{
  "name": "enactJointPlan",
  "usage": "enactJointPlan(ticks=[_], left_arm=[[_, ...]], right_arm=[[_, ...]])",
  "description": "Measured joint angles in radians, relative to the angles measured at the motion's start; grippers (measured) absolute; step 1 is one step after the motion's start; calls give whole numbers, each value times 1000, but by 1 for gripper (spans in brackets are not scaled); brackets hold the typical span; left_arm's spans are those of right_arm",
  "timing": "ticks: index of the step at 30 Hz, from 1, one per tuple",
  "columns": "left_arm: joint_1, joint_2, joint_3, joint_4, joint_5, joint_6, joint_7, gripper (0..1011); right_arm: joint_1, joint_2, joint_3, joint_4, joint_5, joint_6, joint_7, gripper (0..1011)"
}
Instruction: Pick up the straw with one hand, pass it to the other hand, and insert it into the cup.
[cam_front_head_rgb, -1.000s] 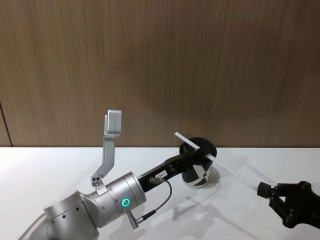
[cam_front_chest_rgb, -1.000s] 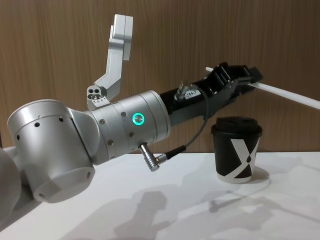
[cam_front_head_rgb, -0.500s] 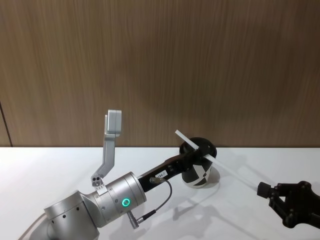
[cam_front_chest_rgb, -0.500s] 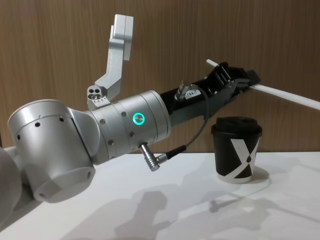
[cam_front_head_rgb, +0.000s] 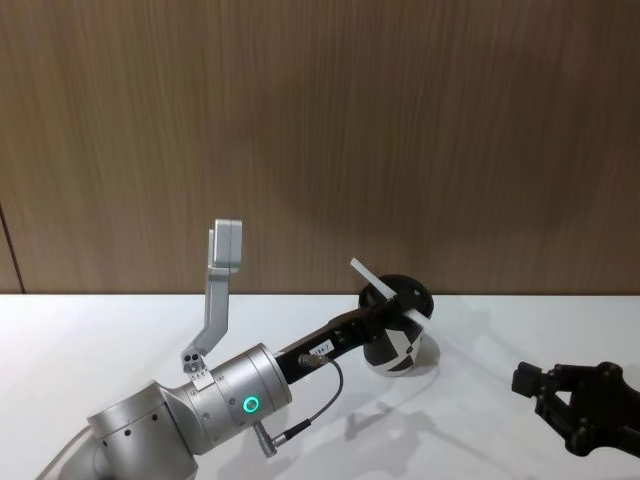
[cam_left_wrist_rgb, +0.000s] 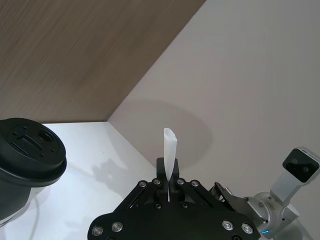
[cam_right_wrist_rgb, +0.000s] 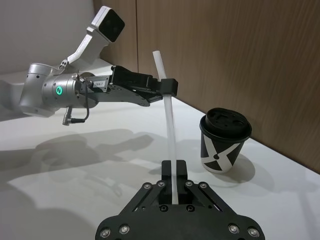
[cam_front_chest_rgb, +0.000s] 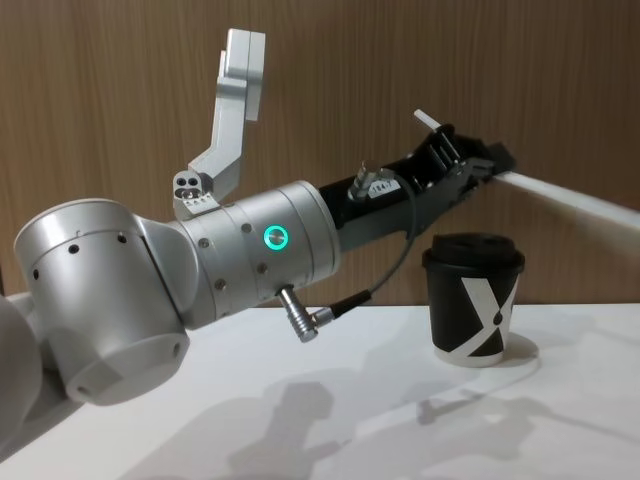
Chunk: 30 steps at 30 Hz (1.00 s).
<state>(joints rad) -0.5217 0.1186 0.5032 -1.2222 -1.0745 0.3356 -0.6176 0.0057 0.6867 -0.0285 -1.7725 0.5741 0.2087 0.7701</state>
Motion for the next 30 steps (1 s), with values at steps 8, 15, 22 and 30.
enactJointPlan(ticks=[8,15,22,30], left_arm=[[0,0,0,0,0,0,0,13],[0,-1,1,0,0,0,0,12],[0,0,2,-2,1,-1,1,13],[-6,8,13,-24,30,-26,26,12]], right_arm=[[0,0,0,0,0,0,0,271],[0,0,0,0,0,0,0,486],[0,0,0,0,0,0,0,710],[0,0,0,0,0,0,0,940]])
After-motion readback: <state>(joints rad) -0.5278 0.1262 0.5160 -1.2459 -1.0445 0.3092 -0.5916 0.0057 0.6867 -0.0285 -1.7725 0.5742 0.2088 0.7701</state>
